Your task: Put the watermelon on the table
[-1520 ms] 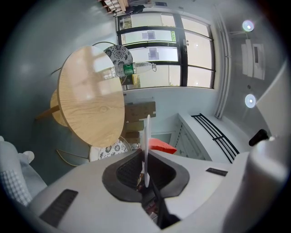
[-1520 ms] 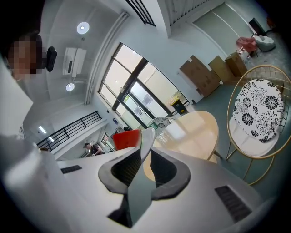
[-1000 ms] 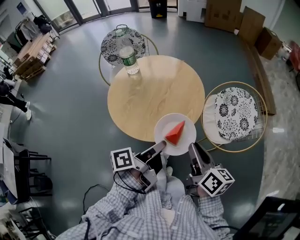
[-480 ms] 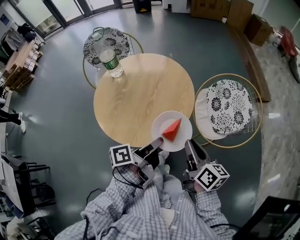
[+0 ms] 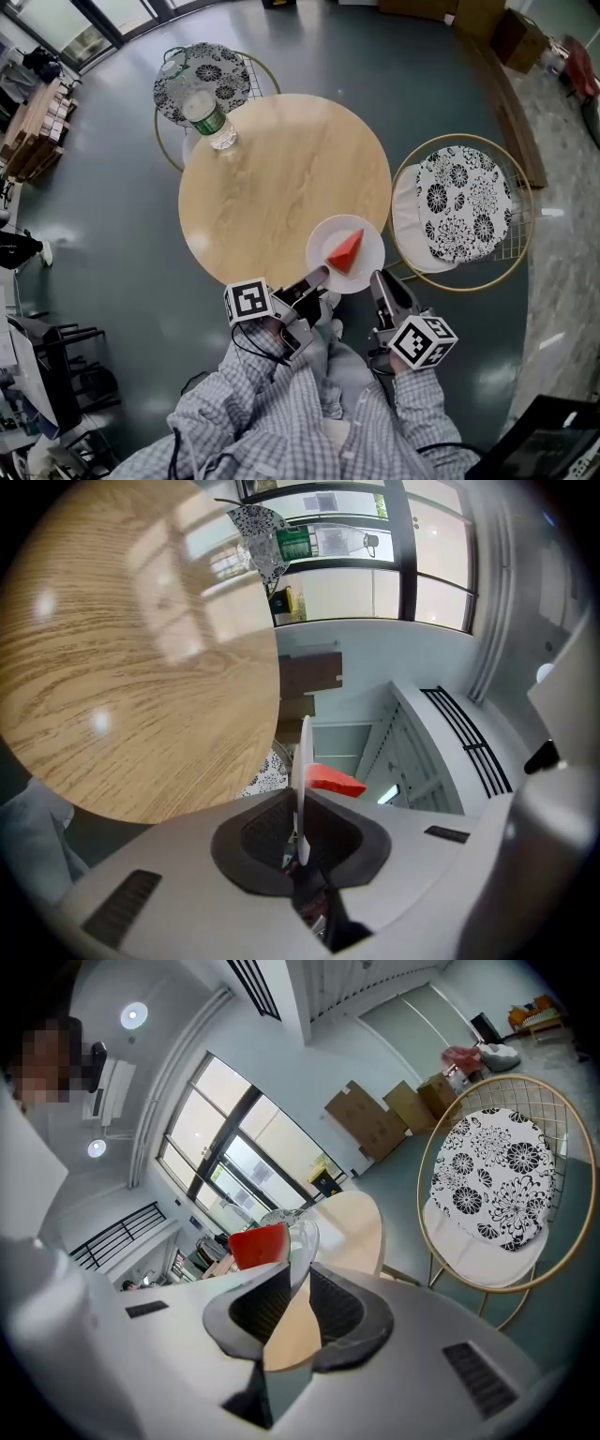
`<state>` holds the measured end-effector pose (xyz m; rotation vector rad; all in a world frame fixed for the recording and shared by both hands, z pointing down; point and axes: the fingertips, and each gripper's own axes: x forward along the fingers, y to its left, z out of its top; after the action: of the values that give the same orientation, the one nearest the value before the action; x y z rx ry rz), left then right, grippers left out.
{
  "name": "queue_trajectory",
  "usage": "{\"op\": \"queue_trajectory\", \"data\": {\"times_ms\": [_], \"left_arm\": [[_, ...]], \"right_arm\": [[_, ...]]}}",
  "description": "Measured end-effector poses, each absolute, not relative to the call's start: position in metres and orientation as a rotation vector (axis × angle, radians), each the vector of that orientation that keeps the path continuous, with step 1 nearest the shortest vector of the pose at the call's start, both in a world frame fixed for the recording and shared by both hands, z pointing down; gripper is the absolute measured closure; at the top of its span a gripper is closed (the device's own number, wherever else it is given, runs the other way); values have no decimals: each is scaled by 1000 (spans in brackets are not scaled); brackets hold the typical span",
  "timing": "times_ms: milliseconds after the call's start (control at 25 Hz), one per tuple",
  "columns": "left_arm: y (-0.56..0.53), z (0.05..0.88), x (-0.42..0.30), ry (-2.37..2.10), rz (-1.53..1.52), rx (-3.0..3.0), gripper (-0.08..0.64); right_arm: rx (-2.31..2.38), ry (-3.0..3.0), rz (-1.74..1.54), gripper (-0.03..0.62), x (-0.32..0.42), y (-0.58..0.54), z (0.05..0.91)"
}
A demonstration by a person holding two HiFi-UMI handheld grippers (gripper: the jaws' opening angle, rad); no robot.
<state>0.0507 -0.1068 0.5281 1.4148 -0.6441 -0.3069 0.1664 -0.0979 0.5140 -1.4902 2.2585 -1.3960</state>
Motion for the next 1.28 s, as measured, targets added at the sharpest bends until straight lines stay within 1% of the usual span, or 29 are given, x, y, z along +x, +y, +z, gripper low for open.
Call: {"op": "queue_trajectory", "data": {"times_ms": [840, 1280], "left_arm": [[-152, 594, 60, -639, -193, 1358, 538], [-162, 613, 63, -667, -128, 1314, 538]], "right_arm": [[-1625, 2180, -1531, 523, 174, -137, 581], [-1683, 2157, -1600, 523, 177, -146, 603]]}}
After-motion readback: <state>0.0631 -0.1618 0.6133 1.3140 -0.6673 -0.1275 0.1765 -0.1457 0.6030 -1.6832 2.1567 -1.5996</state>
